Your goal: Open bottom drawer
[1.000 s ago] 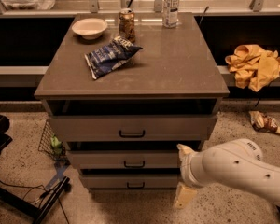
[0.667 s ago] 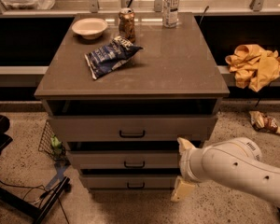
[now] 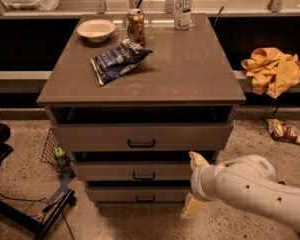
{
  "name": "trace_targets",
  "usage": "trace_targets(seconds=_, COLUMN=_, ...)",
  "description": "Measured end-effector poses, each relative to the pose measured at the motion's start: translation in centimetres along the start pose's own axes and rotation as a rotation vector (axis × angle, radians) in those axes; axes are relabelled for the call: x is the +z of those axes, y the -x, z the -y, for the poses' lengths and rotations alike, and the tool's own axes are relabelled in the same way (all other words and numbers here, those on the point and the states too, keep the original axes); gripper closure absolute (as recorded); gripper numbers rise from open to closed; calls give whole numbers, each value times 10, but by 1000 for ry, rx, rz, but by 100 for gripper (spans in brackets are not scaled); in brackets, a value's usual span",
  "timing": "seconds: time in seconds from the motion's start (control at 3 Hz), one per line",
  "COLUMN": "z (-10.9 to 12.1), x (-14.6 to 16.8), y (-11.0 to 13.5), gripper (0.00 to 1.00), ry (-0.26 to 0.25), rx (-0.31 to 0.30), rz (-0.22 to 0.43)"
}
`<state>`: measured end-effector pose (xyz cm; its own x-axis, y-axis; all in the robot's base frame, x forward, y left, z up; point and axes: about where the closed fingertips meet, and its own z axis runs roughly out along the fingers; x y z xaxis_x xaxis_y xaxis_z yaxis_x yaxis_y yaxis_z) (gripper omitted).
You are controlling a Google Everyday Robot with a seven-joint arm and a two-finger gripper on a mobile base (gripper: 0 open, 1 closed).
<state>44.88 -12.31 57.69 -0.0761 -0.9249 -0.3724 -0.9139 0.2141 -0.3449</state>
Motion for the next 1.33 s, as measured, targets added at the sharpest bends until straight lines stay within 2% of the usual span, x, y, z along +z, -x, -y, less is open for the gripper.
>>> trace_targets(seconds=0.33, z=-23, x=21, y=-34, gripper=0, ry=-34, rx=26, rz=0)
trace_targets(seconds=0.67, z=-19, x=24, y=-62, gripper=0, ry=-87, rx=5, rz=9)
trace_targets(seconds=1.0, z=-15, x=41, y=-83, gripper=0, ry=-114, rx=-29, rz=20)
trace_targets(seconds=1.33, z=-36, x=74, y=-83, gripper=0, ry=-82, rx=67, rz=33)
